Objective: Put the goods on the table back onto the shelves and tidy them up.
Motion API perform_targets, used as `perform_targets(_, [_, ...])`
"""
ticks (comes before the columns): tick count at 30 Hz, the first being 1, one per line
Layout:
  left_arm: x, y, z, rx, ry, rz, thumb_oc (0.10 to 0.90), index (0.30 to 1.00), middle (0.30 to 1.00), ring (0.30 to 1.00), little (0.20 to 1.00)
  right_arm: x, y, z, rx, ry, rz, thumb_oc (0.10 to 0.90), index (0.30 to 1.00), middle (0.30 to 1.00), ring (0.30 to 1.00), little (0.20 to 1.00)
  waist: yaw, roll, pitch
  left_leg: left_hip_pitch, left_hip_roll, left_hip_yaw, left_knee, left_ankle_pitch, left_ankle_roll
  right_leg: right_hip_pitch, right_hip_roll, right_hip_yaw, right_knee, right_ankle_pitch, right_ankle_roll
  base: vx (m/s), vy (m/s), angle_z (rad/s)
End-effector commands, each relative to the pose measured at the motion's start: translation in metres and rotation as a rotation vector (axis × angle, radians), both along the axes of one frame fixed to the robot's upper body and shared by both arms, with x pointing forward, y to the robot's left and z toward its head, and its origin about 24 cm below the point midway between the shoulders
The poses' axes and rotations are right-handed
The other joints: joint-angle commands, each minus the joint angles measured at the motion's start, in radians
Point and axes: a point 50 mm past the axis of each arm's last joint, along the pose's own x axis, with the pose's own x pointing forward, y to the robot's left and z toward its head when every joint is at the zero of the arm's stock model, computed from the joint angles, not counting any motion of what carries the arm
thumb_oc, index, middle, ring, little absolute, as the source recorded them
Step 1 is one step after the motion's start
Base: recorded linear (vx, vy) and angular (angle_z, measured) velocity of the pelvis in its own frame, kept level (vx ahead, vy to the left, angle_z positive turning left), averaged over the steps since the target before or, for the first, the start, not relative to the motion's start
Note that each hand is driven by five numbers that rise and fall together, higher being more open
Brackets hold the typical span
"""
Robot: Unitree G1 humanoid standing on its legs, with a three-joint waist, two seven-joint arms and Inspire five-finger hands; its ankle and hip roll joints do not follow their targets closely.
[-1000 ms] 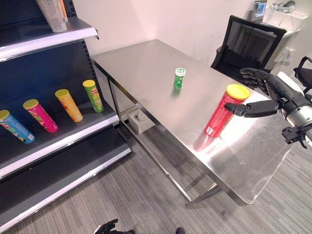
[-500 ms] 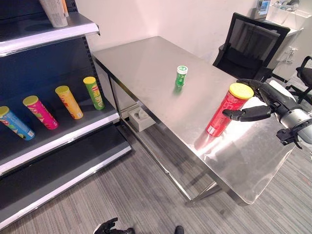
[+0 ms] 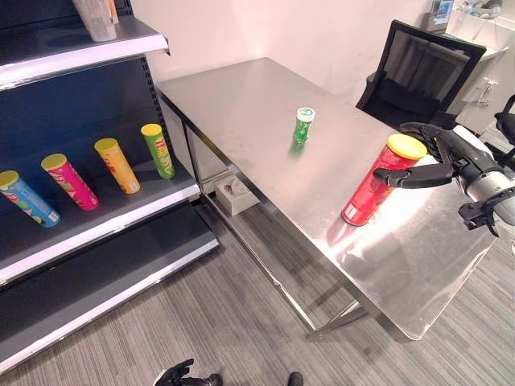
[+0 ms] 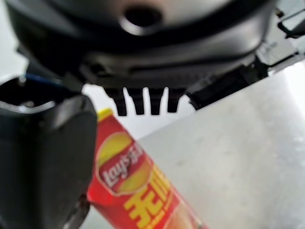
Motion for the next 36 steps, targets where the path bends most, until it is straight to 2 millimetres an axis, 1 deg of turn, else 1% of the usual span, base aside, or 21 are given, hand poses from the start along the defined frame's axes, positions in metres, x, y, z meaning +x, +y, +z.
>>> perform_targets(1, [0.0, 0.019, 0.004, 0.074, 0.013, -0.056, 0.8, 0.9, 0.9, 0.9, 0.9, 0.012, 0.02, 0.066, 0.07, -0.233, 0.078, 0.8, 0.9, 0.9, 0.9, 0.9, 0.039, -0.056, -0.027, 0.019, 0.026, 0.02, 0.01, -0.09, -0.05, 0.05, -0.085, -0.02, 0.013, -0.069, 0.081, 0.0, 0.0, 0.0])
perform_targets(10, [-0.002, 0.018, 0.003, 0.06, 0.02, -0.054, 0.8, 0.9, 0.9, 0.9, 0.9, 0.018, 0.033, 0.063, 0.097, -0.171, 0.155, 0.8, 0.9, 0.9, 0.9, 0.9, 0.047, -0.062, -0.025, 0.017, 0.029, 0.017, 0.01, -0.088, -0.053, 0.049, -0.084, -0.024, 0.013, -0.068, 0.083, 0.0, 0.0, 0.0])
perform_targets(11, [-0.001, 0.019, 0.004, 0.06, 0.018, -0.054, 0.8, 0.9, 0.9, 0.9, 0.9, 0.018, 0.035, 0.063, 0.085, -0.163, 0.163, 0.682, 0.724, 0.724, 0.724, 0.724, 0.048, -0.064, -0.024, 0.017, 0.029, 0.017, 0.01, -0.088, -0.053, 0.048, -0.084, -0.024, 0.013, -0.068, 0.083, 0.0, 0.0, 0.0])
perform_targets(12, [-0.001, 0.018, 0.004, 0.058, 0.016, -0.056, 0.8, 0.9, 0.9, 0.9, 0.9, 0.018, 0.035, 0.062, 0.075, -0.152, 0.165, 0.588, 0.582, 0.582, 0.582, 0.582, 0.049, -0.065, -0.024, 0.017, 0.029, 0.017, 0.01, -0.088, -0.053, 0.048, -0.084, -0.025, 0.013, -0.068, 0.083, 0.0, 0.0, 0.0])
perform_targets(13, [-0.001, 0.019, 0.004, 0.058, 0.015, -0.053, 0.8, 0.9, 0.9, 0.9, 0.9, 0.019, 0.036, 0.063, 0.05, -0.14, 0.166, 0.4, 0.3, 0.3, 0.3, 0.3, 0.049, -0.067, -0.024, 0.017, 0.028, 0.016, 0.01, -0.087, -0.053, 0.048, -0.085, -0.024, 0.013, -0.068, 0.083, 0.0, 0.0, 0.0])
perform_targets(18, [-0.001, 0.019, 0.004, 0.058, 0.013, -0.046, 0.8, 0.9, 0.9, 0.9, 0.9, 0.018, 0.036, 0.065, 0.019, -0.136, 0.165, 0.4, 0.3, 0.3, 0.3, 0.3, 0.045, -0.067, -0.023, 0.018, 0.029, 0.015, 0.01, -0.089, -0.054, 0.049, -0.085, -0.023, 0.013, -0.069, 0.083, 0.0, 0.0, 0.0])
perform_targets(23, [0.001, 0.019, 0.004, 0.061, 0.007, -0.046, 0.8, 0.9, 0.9, 0.9, 0.9, 0.014, 0.031, 0.069, -0.011, -0.17, 0.143, 0.4, 0.3, 0.3, 0.3, 0.3, 0.041, -0.067, -0.023, 0.02, 0.03, 0.015, 0.01, -0.09, -0.053, 0.051, -0.086, -0.022, 0.013, -0.068, 0.083, 0.0, 0.0, 0.0])
perform_targets(25, [0.003, 0.019, 0.005, 0.066, -0.001, -0.041, 0.8, 0.9, 0.9, 0.9, 0.9, 0.007, 0.026, 0.069, -0.013, -0.221, 0.12, 0.4, 0.3, 0.3, 0.3, 0.3, 0.038, -0.065, -0.024, 0.022, 0.029, 0.013, 0.01, -0.093, -0.051, 0.053, -0.085, -0.021, 0.013, -0.07, 0.083, 0.0, -0.017, 0.0])
perform_targets(26, [0.006, 0.018, 0.005, 0.069, -0.015, -0.029, 0.8, 0.9, 0.9, 0.9, 0.9, -0.003, 0.025, 0.07, 0.04, -0.304, 0.116, 0.4, 0.3, 0.3, 0.3, 0.3, 0.031, -0.057, -0.025, 0.025, 0.029, 0.012, 0.01, -0.095, -0.05, 0.057, -0.086, -0.022, 0.013, -0.074, 0.084, 0.01, -0.029, 0.06])
perform_targets(27, [0.006, 0.019, 0.006, 0.071, -0.015, -0.032, 0.8, 0.9, 0.9, 0.9, 0.9, -0.004, 0.024, 0.069, 0.042, -0.304, 0.114, 0.4, 0.3, 0.3, 0.3, 0.3, 0.033, -0.059, -0.025, 0.026, 0.029, 0.012, 0.01, -0.095, -0.05, 0.057, -0.086, -0.023, 0.013, -0.074, 0.084, 0.01, -0.034, 0.07])
perform_targets(28, [0.007, 0.019, 0.006, 0.073, -0.023, -0.028, 0.8, 0.9, 0.9, 0.9, 0.9, -0.008, 0.023, 0.071, 0.078, -0.348, 0.113, 0.4, 0.3, 0.3, 0.3, 0.3, 0.032, -0.056, -0.025, 0.026, 0.029, 0.011, 0.01, -0.096, -0.049, 0.058, -0.085, -0.024, 0.013, -0.076, 0.083, 0.01, -0.061, 0.06])
perform_targets(29, [0.008, 0.021, 0.008, 0.076, -0.035, -0.013, 0.8, 0.9, 0.9, 0.9, 0.9, -0.021, 0.023, 0.072, 0.219, -0.483, 0.122, 0.4, 0.3, 0.3, 0.3, 0.3, 0.029, -0.043, -0.027, 0.027, 0.03, 0.005, 0.01, -0.098, -0.047, 0.063, -0.084, -0.025, 0.013, -0.083, 0.082, 0.01, -0.061, 0.05])
perform_targets(30, [0.008, 0.021, 0.008, 0.078, -0.034, -0.016, 0.8, 0.9, 0.9, 0.9, 0.9, -0.022, 0.022, 0.071, 0.221, -0.483, 0.119, 0.4, 0.3, 0.3, 0.3, 0.3, 0.031, -0.045, -0.027, 0.027, 0.03, 0.004, 0.01, -0.098, -0.047, 0.063, -0.084, -0.025, 0.013, -0.083, 0.082, 0.02, -0.072, 0.08])
perform_targets(32, [0.009, 0.023, 0.009, 0.082, -0.041, -0.007, 0.8, 0.9, 0.9, 0.9, 0.9, -0.03, 0.025, 0.075, 0.269, -0.56, 0.132, 0.4, 0.3, 0.3, 0.3, 0.3, 0.034, -0.039, -0.031, 0.028, 0.032, -0.001, 0.01, -0.099, -0.048, 0.069, -0.081, -0.03, 0.013, -0.09, 0.079, 0.02, -0.071, 0.03])
perform_targets(34, [0.012, 0.027, 0.012, 0.09, -0.066, 0.005, 0.8, 0.9, 0.9, 0.9, 0.9, -0.039, 0.034, 0.083, 0.311, -0.659, 0.17, 0.4, 0.3, 0.3, 0.3, 0.3, 0.041, -0.03, -0.034, 0.024, 0.041, -0.013, 0.01, -0.094, -0.052, 0.074, -0.073, -0.037, 0.013, -0.099, 0.072, 0.0, -0.126, 0.11])
perform_targets(36, [0.013, 0.029, 0.014, 0.091, -0.081, 0.02, 0.8, 0.9, 0.9, 0.9, 0.9, -0.045, 0.044, 0.089, 0.323, -0.717, 0.208, 0.4, 0.3, 0.3, 0.3, 0.3, 0.05, -0.025, -0.034, 0.018, 0.049, -0.029, 0.01, -0.085, -0.059, 0.077, -0.064, -0.043, 0.013, -0.109, 0.064, -0.02, -0.128, 0.21])
